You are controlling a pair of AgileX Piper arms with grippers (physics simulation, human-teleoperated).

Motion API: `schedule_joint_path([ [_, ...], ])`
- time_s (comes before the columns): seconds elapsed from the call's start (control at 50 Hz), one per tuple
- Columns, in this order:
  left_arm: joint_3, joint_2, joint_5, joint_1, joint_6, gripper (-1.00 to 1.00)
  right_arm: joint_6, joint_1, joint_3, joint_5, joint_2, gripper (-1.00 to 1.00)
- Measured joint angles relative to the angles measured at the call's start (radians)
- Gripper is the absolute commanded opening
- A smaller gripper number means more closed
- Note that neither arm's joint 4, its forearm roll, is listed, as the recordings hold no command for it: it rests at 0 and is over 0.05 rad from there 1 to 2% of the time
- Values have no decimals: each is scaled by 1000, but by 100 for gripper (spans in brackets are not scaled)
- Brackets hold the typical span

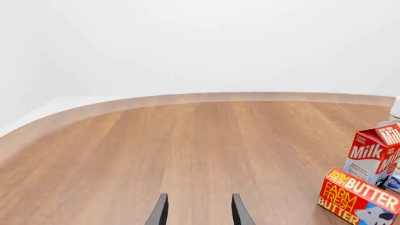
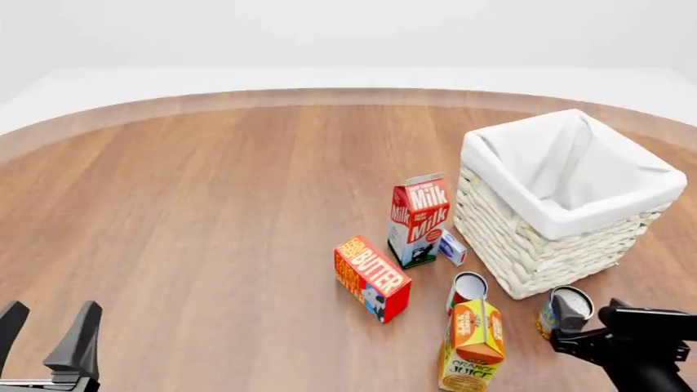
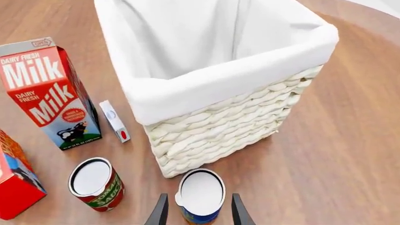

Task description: Pick up the alphabet soup, and put it in the basket.

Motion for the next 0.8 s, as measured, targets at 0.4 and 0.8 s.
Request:
schedule_joint_path([
  [0.4, 0, 0, 0, 0, 0, 100, 9, -2, 0, -134, 168, 100],
  [0.8, 0, 0, 0, 0, 0, 100, 27, 2, 0, -350, 432, 100],
])
